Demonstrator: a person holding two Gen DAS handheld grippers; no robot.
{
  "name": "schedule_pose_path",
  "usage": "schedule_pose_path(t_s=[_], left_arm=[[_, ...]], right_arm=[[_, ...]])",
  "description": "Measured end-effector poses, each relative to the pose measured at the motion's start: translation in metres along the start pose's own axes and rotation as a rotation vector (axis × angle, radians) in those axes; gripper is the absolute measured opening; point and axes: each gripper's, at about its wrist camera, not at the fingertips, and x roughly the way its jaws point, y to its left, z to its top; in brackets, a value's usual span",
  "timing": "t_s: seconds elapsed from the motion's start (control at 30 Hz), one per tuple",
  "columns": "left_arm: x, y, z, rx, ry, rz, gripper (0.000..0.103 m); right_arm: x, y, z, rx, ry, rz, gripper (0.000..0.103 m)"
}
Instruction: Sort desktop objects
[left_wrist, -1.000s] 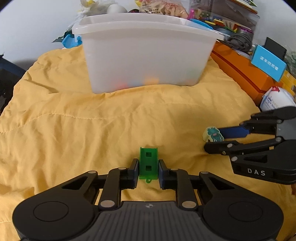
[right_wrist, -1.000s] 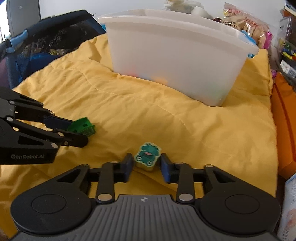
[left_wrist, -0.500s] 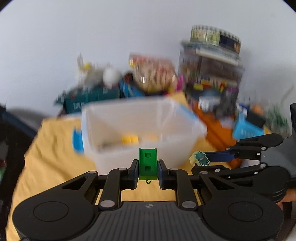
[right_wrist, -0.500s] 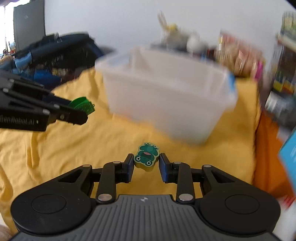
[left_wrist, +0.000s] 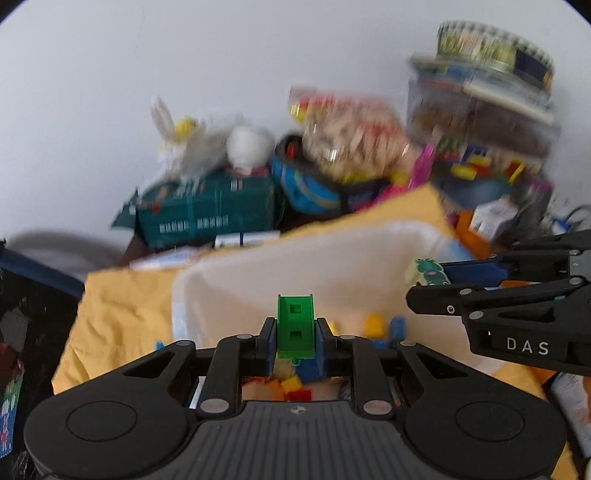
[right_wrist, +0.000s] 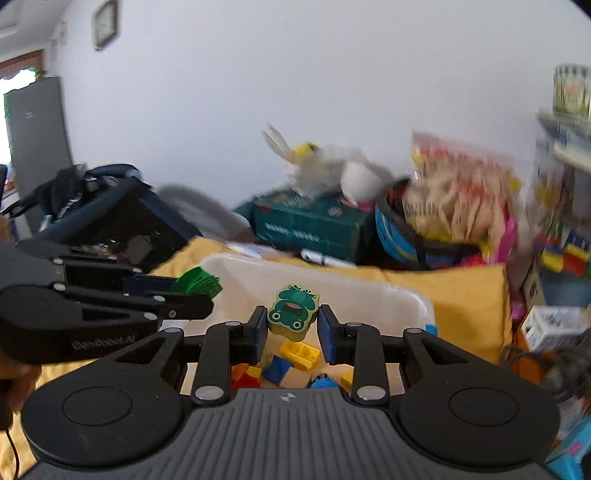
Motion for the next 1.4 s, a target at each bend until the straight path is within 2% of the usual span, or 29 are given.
schedule_pose_path(t_s=[0.1,0.2,0.23,0.27,0.3,0.37,0.53,0.6,0.63,0.7,0.73,0.8,1.0,1.1,1.23,1.4], left_arm=[[0.017,0.005,-0.008,-0.016,0.059,-0.013,0.027],[0.013,0.006,-0.009,-0.017,0.056,-0.027,0.053],[0.008,0.005,-0.009,-0.018,0.038,-0.025,0.058],[0.004,0.004,-0.007,-0.018,0.027,-0.008,0.059],[-0.002,0.001,-0.004,-0.012,0.013,0.013,0.062],[-0.017,-0.005,0.002,0.027,-0.035,0.092,0.067],[-0.061,-0.026,0.004,0.170,-0.209,0.386,0.086],[-0.072,-0.032,0.003,0.203,-0.224,0.432,0.089],[-0.074,-0.033,0.003,0.210,-0.213,0.422,0.089],[-0.075,-0.031,0.005,0.196,-0.178,0.353,0.089],[-0.074,-0.029,0.006,0.180,-0.149,0.312,0.089],[-0.069,-0.024,0.011,0.141,-0.085,0.277,0.089],[-0.064,-0.016,0.019,0.103,-0.025,0.274,0.089],[-0.070,-0.015,0.020,0.090,-0.045,0.274,0.089],[-0.075,-0.016,0.022,0.073,-0.066,0.287,0.089],[-0.079,-0.018,0.026,0.020,-0.047,0.279,0.089]], right_arm=[[0.028,-0.003,-0.012,0.012,0.086,-0.033,0.033],[0.040,-0.006,-0.022,0.003,0.149,-0.038,0.034],[0.041,-0.007,-0.023,-0.001,0.161,-0.042,0.037],[0.040,-0.008,-0.021,-0.006,0.157,-0.052,0.049],[0.037,-0.009,-0.020,-0.013,0.143,-0.066,0.066],[0.033,-0.012,-0.015,-0.035,0.120,-0.103,0.078],[0.025,-0.014,-0.006,-0.076,0.121,-0.120,0.088],[0.024,-0.015,-0.003,-0.083,0.119,-0.122,0.090],[0.021,-0.016,-0.003,-0.080,0.117,-0.119,0.091],[0.018,-0.017,-0.002,-0.077,0.115,-0.120,0.096],[0.017,-0.017,-0.003,-0.075,0.113,-0.120,0.096],[0.016,-0.019,-0.004,-0.069,0.121,-0.125,0.097],[0.016,-0.021,0.001,-0.078,0.181,-0.149,0.103],[0.016,-0.022,0.003,-0.088,0.221,-0.146,0.103],[0.007,-0.022,0.001,-0.093,0.214,-0.146,0.103],[-0.003,-0.024,0.002,-0.056,0.192,-0.134,0.103]])
